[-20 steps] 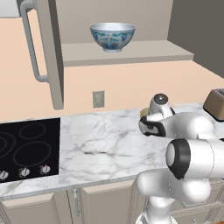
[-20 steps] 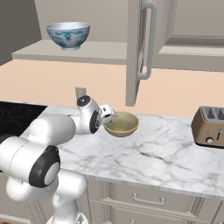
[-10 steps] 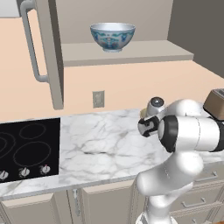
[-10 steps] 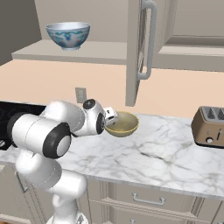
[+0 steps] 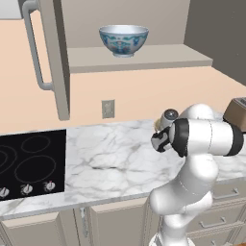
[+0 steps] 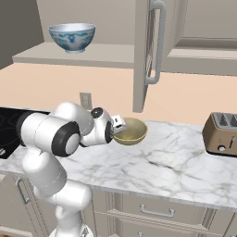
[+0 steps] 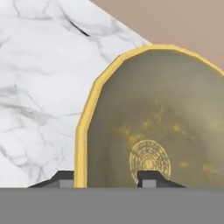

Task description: Open the cabinet. Pick the bowls from the counter and place them in the cabinet. Then close the cabinet.

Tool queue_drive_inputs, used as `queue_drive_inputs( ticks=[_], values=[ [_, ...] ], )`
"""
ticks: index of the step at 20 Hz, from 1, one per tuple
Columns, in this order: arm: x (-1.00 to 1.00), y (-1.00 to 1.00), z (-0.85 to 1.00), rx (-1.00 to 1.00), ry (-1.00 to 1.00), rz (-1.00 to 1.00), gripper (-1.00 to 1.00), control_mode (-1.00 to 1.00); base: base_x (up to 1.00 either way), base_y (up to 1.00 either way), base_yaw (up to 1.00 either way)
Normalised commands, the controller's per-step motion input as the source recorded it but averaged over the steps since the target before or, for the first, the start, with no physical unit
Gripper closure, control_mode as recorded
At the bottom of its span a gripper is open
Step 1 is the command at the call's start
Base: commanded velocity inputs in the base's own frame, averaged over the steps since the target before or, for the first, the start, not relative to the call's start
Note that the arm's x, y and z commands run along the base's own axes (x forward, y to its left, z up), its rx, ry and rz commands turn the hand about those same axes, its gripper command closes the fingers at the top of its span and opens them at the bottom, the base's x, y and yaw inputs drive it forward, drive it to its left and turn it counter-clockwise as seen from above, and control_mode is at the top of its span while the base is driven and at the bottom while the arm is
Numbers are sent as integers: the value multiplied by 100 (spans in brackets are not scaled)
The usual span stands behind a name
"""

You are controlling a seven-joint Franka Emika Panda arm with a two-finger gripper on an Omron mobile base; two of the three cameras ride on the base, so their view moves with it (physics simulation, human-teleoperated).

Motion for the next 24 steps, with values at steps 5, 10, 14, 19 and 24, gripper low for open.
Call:
queue_drive_inputs(
  ticks=[5,10,14,19,24],
  values=[
    [-30,6,28,-2,-4,9,100,-100,0,0,0],
    [-63,22,96,-10,-6,28,100,-100,0,0,0],
    [-57,30,100,-11,-3,37,100,-100,0,0,0],
    [-54,19,100,-1,1,39,100,-100,0,0,0],
    [-52,13,100,0,8,35,100,-100,0,0,0]
  ],
)
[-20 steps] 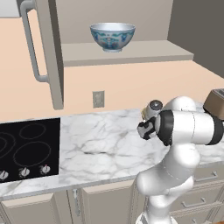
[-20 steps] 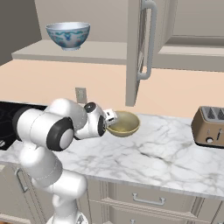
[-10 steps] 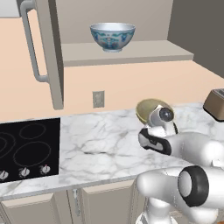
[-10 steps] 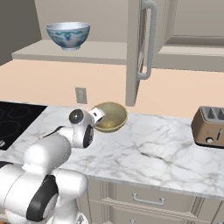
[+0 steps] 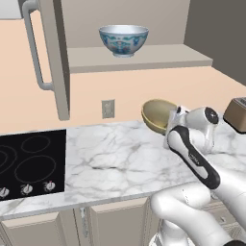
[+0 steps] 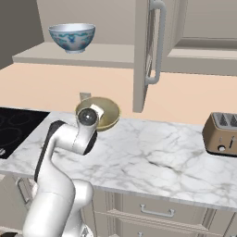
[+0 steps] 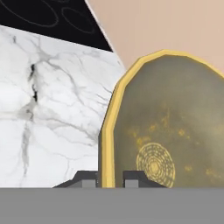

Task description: Open the cabinet. Pick the bowls from the counter and place them in the cabinet. Then close the cabinet.

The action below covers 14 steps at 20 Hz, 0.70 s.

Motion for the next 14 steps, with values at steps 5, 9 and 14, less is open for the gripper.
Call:
queue_drive_inputs(
  ticks=[5,9,14],
  values=[
    [-58,26,100,-11,15,26,100,-100,0,0,0],
    [-64,25,93,-19,8,18,100,-100,0,0,0],
    [-94,2,72,-26,0,5,100,-100,0,0,0]
  ],
)
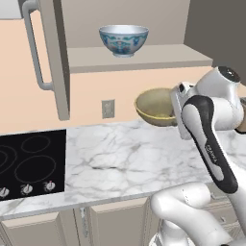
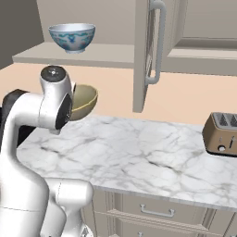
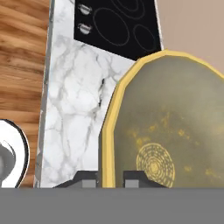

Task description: Open the cabinet. Pick the bowls from the counter and place them in the cabinet. Then close the cabinet.

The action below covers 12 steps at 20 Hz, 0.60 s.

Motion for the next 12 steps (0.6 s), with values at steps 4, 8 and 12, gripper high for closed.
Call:
queue_drive_inputs(
  ticks=[4,8,12],
  values=[
    [-100,0,60,-8,-13,0,100,-100,0,0,0],
    [-100,0,52,0,-23,0,100,-100,0,0,0],
    [-89,0,74,3,-20,0,100,-100,0,0,0]
  ],
)
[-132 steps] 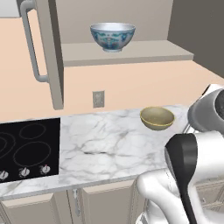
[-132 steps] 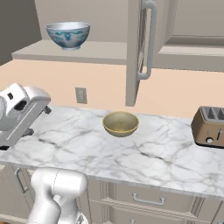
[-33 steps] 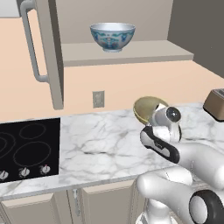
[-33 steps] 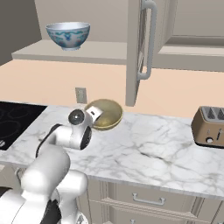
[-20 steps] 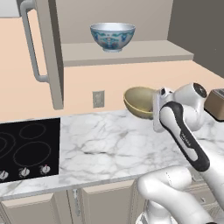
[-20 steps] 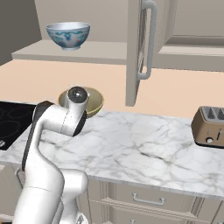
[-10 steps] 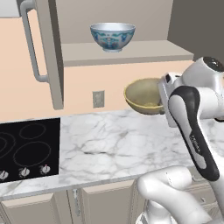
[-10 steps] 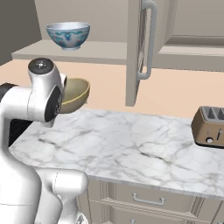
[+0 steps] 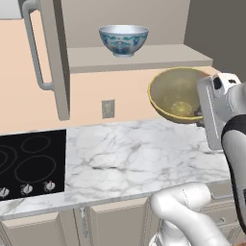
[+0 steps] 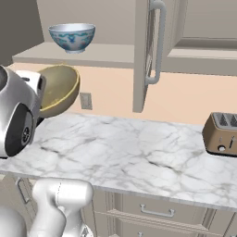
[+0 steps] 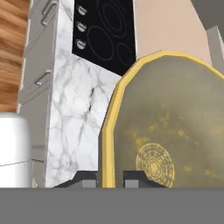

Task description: Open the cabinet. Pick the bowls from the counter and place them in the cabinet. Then close the cabinet.

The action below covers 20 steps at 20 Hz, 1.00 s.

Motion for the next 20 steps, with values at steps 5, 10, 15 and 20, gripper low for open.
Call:
queue_drive_inputs(
  ticks=[5,10,15,20],
  values=[
    [-50,-5,92,5,-7,0,100,-100,0,0,0],
    [-20,-25,80,11,1,-6,100,-100,0,0,0],
    [-4,-7,23,16,3,-11,100,-100,0,0,0],
    [6,0,-1,12,0,-13,100,-100,0,0,0]
  ],
)
